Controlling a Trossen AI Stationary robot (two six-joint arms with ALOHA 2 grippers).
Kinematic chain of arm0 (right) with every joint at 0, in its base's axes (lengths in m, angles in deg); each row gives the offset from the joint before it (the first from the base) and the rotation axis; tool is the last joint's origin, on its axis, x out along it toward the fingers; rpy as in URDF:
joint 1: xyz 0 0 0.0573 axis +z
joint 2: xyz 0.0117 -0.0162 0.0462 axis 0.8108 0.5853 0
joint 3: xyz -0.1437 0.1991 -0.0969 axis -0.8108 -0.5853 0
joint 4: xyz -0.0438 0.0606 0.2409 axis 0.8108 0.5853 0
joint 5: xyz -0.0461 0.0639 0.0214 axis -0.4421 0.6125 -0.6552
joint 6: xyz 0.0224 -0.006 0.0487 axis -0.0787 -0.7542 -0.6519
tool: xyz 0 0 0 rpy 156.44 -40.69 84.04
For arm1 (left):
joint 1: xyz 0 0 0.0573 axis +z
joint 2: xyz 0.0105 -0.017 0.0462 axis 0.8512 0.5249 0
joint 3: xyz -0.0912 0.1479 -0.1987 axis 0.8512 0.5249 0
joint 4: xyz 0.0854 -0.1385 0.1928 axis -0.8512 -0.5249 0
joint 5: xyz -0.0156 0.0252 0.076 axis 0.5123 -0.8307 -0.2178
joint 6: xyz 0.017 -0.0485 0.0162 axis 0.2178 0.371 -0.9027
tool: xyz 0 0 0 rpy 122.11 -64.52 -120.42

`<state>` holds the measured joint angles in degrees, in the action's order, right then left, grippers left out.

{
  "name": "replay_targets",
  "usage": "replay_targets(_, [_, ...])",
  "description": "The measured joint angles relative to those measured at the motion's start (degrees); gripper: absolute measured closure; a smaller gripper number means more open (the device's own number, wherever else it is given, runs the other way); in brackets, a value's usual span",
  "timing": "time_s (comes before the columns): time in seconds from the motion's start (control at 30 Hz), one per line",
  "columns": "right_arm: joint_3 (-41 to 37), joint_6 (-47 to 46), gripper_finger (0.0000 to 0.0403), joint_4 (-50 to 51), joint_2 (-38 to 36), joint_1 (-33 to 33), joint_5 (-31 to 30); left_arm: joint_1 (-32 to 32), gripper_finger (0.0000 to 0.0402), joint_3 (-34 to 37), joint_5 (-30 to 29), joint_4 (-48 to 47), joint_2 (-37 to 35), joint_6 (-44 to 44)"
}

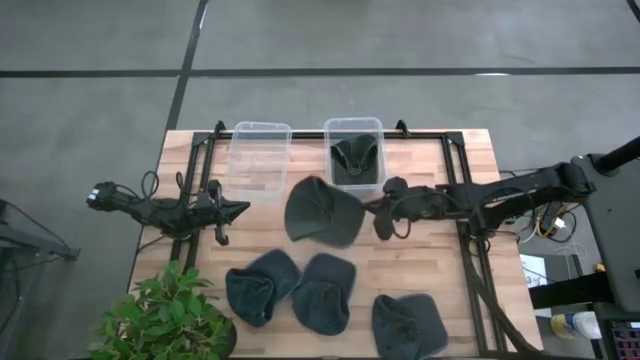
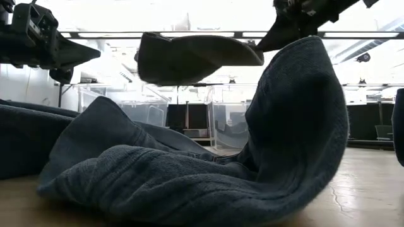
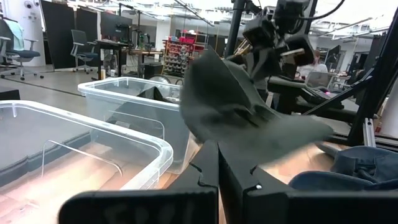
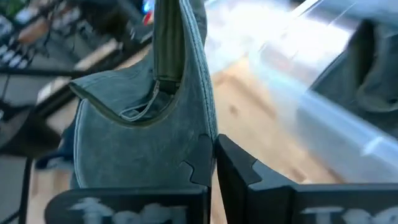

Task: Pick & Place hat
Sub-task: Put the gray cap into the right transparent bin

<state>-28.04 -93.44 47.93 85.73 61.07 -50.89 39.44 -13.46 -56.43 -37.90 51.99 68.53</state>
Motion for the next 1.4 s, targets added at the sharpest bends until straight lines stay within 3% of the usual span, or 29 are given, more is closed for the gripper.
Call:
replay_targets(0.7, [0.04,-18.46,0.0395,10.31,-5.20,-0.53,-40.55,0.02,0.0402,-0.02,0.00,0.00,-0.01,0.01])
replay_targets(1.2, [0.04,-23.63,0.0395,9.97,4.60,-5.60,-40.39,0.02,0.0402,-0.02,0.00,0.00,0.00,0.02])
replay_targets(1.4, [0.04,-25.83,0.0392,9.50,8.57,-7.40,-37.03,-0.02,0.0402,-0.02,0.00,0.00,-0.02,0.00])
